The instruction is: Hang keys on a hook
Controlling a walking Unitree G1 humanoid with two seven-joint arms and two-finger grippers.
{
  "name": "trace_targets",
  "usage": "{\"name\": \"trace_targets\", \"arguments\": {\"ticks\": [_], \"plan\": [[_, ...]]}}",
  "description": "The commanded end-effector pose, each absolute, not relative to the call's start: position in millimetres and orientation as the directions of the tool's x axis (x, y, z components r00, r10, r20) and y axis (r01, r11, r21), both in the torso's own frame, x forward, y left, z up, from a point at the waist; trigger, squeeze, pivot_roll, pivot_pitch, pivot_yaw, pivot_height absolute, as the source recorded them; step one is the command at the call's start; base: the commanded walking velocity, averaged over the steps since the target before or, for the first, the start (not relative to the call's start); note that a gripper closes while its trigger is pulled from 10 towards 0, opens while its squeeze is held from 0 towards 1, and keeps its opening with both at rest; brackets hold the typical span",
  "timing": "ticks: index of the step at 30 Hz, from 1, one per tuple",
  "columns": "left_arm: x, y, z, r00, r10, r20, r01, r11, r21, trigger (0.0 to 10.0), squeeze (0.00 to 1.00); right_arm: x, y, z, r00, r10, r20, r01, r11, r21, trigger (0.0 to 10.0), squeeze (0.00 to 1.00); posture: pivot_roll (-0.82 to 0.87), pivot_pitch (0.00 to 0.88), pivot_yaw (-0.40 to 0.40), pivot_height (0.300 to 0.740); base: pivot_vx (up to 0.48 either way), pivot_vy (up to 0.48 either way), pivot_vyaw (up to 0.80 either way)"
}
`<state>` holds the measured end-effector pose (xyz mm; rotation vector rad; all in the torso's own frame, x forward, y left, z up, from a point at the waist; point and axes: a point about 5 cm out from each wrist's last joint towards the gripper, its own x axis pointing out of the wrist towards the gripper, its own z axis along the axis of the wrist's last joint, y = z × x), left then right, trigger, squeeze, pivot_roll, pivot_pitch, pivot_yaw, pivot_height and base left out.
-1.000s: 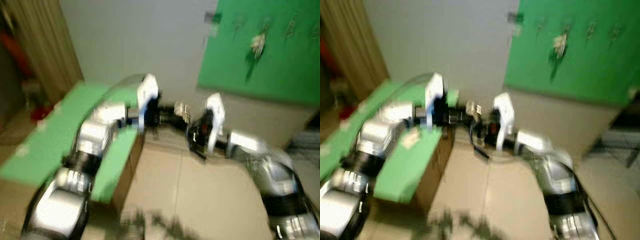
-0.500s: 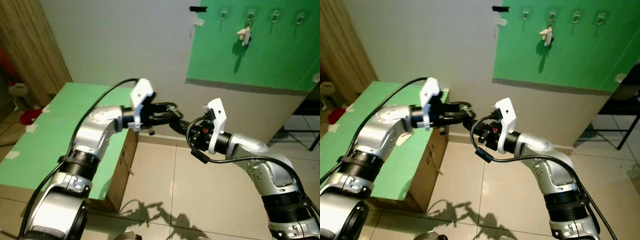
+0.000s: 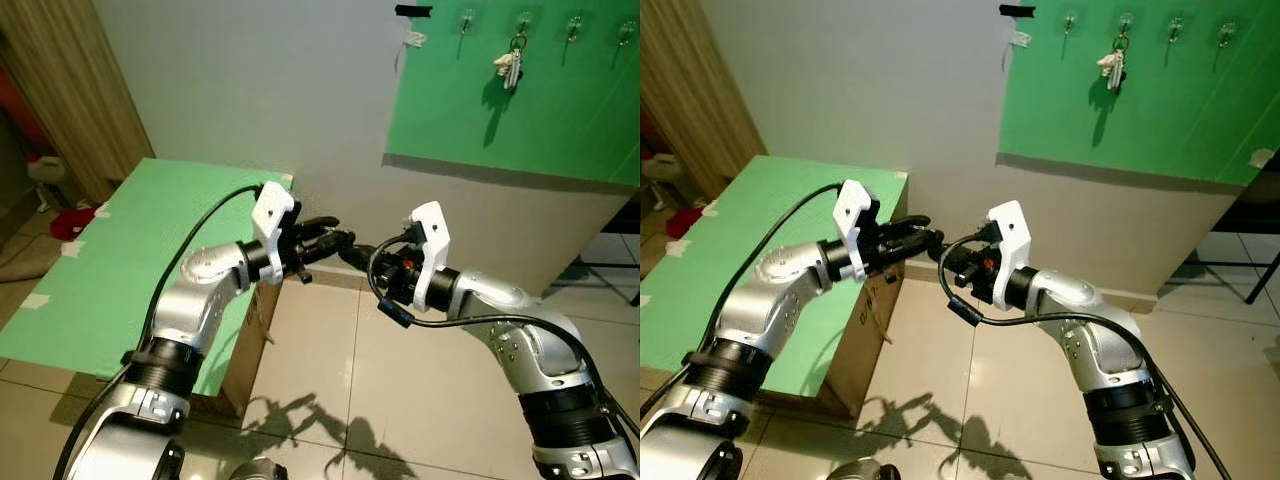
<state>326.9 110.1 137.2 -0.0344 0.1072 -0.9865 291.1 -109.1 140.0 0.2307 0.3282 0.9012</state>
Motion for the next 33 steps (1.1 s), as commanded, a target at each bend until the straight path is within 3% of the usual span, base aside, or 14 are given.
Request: {"name": "trace_targets", "arguments": {"ticks": [1,12,13,14,20,26,28,29,33], "plan": [[335,164,116,0.783,-0.586,-0.210,0.583,0.808,-0.083,10.0,0.00,285,-106,153,0.530,0.841,-0.107,-0.783,0.534,0.319,0.0,0.00,-0.10,0.000,0.011,0.740,0.000,0.000,0.00],[347,144,138,0.789,-0.599,-0.137,0.597,0.800,-0.054,10.0,0.00,286,-106,153,0.538,0.837,-0.098,-0.781,0.539,0.317,0.0,0.00,-0.11,0.000,0.021,0.740,0.000,0.000,0.00],[347,137,142,0.776,-0.619,-0.123,0.620,0.784,-0.033,10.0,0.99,287,-106,152,0.542,0.834,-0.099,-0.778,0.543,0.316,0.0,0.00,-0.11,0.000,0.023,0.740,0.000,0.000,0.00],[347,132,144,0.756,-0.644,-0.115,0.645,0.763,-0.031,10.0,1.00,287,-105,152,0.542,0.834,-0.098,-0.778,0.543,0.317,0.0,0.00,-0.11,0.000,0.029,0.740,0.000,0.000,0.00],[348,121,148,0.726,-0.680,-0.108,0.681,0.732,-0.030,10.0,1.00,285,-103,152,0.538,0.838,-0.093,-0.782,0.537,0.317,0.0,0.00,-0.12,0.000,0.034,0.740,0.000,0.000,0.00],[349,124,147,0.733,-0.671,-0.114,0.673,0.739,-0.028,10.0,1.00,285,-103,151,0.544,0.834,-0.090,-0.779,0.542,0.316,0.0,0.00,-0.12,0.000,0.038,0.740,0.000,0.000,0.00],[348,132,139,0.755,-0.639,-0.150,0.646,0.764,-0.005,10.0,1.00,287,-107,151,0.570,0.813,-0.117,-0.774,0.579,0.256,0.0,0.00,-0.12,0.000,0.038,0.740,0.000,0.000,0.00],[349,135,135,0.773,-0.613,-0.165,0.623,0.782,0.016,10.0,0.00,289,-109,152,0.583,0.803,-0.127,-0.772,0.596,0.220,0.0,0.00,-0.12,0.000,0.039,0.740,0.000,0.000,0.00],[349,144,125,0.807,-0.555,-0.202,0.573,0.819,0.035,10.0,0.00,293,-120,157,0.629,0.757,-0.174,-0.764,0.644,0.037,0.0,0.00,-0.12,0.000,0.036,0.740,0.000,0.000,0.00]]}}
